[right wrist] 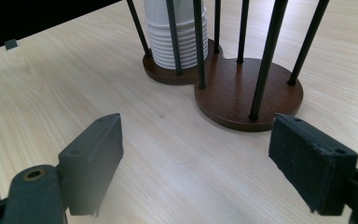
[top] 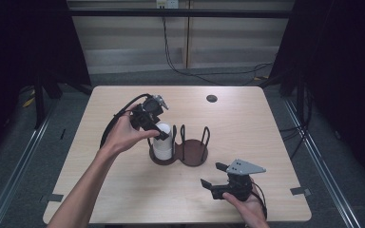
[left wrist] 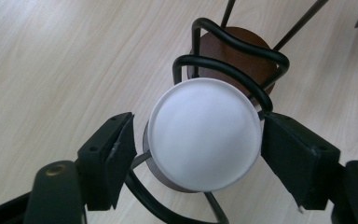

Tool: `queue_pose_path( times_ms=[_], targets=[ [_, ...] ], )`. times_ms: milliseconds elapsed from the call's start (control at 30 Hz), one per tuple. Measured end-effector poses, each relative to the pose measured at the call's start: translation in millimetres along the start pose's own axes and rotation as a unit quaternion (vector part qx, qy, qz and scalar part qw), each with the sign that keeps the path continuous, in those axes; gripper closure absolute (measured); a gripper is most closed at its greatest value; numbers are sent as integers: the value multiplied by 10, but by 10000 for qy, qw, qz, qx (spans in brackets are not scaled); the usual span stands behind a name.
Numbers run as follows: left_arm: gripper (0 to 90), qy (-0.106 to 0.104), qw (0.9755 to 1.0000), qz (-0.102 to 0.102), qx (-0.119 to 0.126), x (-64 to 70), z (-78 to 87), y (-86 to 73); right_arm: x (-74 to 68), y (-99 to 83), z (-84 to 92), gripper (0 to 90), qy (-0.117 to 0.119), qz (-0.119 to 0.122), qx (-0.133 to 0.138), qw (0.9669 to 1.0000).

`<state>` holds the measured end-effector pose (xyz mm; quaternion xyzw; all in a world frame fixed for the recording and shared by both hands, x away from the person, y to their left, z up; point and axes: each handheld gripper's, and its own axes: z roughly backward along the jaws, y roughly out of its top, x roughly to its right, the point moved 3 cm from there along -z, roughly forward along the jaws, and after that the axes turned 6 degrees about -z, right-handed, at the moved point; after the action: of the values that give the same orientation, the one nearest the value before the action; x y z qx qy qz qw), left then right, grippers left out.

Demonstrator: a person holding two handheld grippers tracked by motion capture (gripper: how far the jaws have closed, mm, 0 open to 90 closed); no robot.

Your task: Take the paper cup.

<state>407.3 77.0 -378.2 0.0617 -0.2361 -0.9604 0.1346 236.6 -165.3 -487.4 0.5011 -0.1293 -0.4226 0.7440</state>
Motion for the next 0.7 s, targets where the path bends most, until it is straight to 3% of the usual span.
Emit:
queue_pose_path(
  times_ms=[33,200,533,700],
  targets=[
    [300,-46,10000,-71,-49,-7,-1,10,-2,0,0,171,3,-1,-3,10000],
    [309,-145,9996,-26,-248,-2,-81,22,-9,-5,1,171,3,9,-7,10000],
    [320,-235,9967,-109,-770,25,-175,41,-9,-6,-1,171,12,1,-15,10000],
    [312,-222,9969,-72,-752,33,-180,56,-9,-6,-4,171,20,16,-9,10000]
  ],
)
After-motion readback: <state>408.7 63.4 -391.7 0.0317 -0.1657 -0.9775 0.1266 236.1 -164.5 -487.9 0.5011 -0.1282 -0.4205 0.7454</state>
